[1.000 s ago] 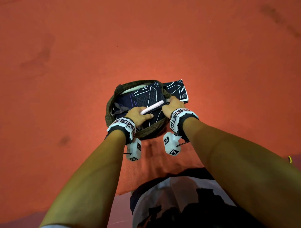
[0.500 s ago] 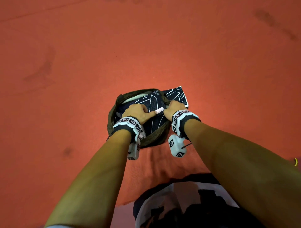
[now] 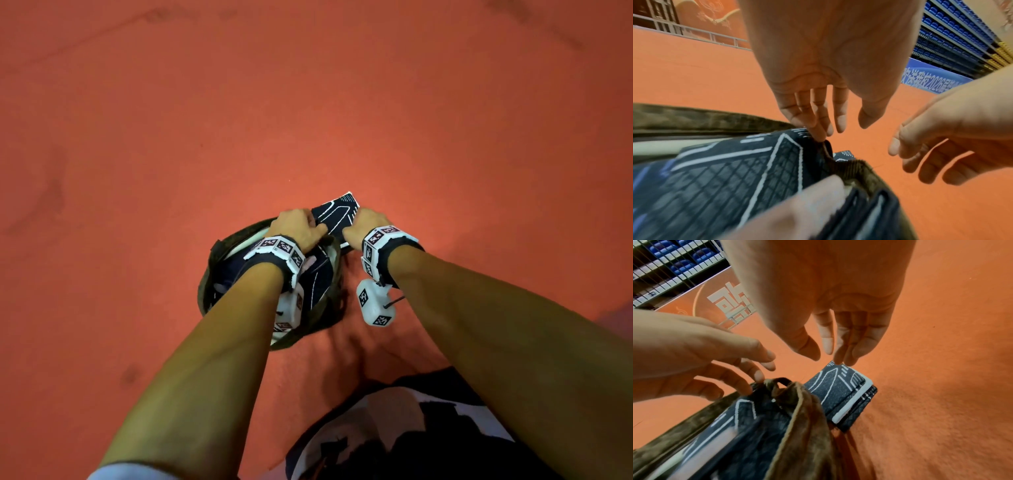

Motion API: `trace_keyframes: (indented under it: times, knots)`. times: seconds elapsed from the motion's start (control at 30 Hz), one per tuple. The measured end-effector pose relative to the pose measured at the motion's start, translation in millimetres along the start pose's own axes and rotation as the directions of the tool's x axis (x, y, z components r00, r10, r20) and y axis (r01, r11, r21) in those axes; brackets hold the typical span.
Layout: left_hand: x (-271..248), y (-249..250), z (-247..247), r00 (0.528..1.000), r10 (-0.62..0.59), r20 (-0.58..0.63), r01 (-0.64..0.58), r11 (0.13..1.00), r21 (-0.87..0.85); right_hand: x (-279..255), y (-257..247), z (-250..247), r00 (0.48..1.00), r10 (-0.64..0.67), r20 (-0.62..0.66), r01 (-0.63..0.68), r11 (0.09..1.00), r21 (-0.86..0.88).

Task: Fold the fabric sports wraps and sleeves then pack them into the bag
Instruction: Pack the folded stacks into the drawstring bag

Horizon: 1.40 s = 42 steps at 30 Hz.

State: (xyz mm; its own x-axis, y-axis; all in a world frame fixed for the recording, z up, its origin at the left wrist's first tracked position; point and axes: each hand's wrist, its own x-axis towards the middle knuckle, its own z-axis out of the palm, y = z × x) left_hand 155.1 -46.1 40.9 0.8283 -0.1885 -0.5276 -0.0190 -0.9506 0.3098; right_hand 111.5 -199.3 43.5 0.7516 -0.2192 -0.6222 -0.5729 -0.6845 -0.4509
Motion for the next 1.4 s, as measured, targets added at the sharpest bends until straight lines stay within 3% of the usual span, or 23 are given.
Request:
trace_keyframes:
  times: [0.23, 0.37, 0.57, 0.7, 0.97, 1.07, 1.2, 1.3, 1.4]
  knots:
    - [62, 32, 2, 0.991, 0.091, 0.100, -0.096, 0.995, 0.040, 46, 10, -13, 0.993, 0.082, 0.085, -0.077, 0.995, -0.059]
    - [95, 43, 12, 0.981, 0.080, 0.176, -0.091, 0.994, 0.055, 74, 14, -15, 0.989, 0.101, 0.107, -0.098, 0.995, -0.033]
    - [137, 31, 27, 0.972, -0.099, 0.215, 0.090, 0.995, 0.051, 119, 18, 0, 0.977, 0.151, 0.148, -0.150, 0.989, -0.018]
    - [151, 15, 36, 0.930, -0.231, 0.284, 0.240, 0.971, 0.005, 141, 24, 13, 0.966, 0.197, 0.166, -0.201, 0.980, 0.005]
    - [160, 4, 46, 0.868, -0.196, 0.456, 0.321, 0.922, -0.216, 151, 26, 37, 0.935, 0.308, 0.176, -0.318, 0.948, 0.031]
    - [160, 5, 46, 0.857, -0.180, 0.483, 0.320, 0.921, -0.224, 149, 29, 31, 0.942, 0.263, 0.206, -0.292, 0.948, 0.124]
    - [155, 12, 40, 0.879, -0.153, 0.452, 0.304, 0.910, -0.283, 138, 28, 23, 0.957, 0.211, 0.199, -0.257, 0.937, 0.239]
    - [143, 16, 30, 0.914, -0.141, 0.380, 0.271, 0.910, -0.314, 125, 17, 12, 0.981, 0.132, 0.143, -0.168, 0.942, 0.289]
    - [126, 16, 19, 0.941, -0.128, 0.313, 0.244, 0.896, -0.370, 108, 8, 3, 0.987, 0.145, 0.062, -0.157, 0.944, 0.289]
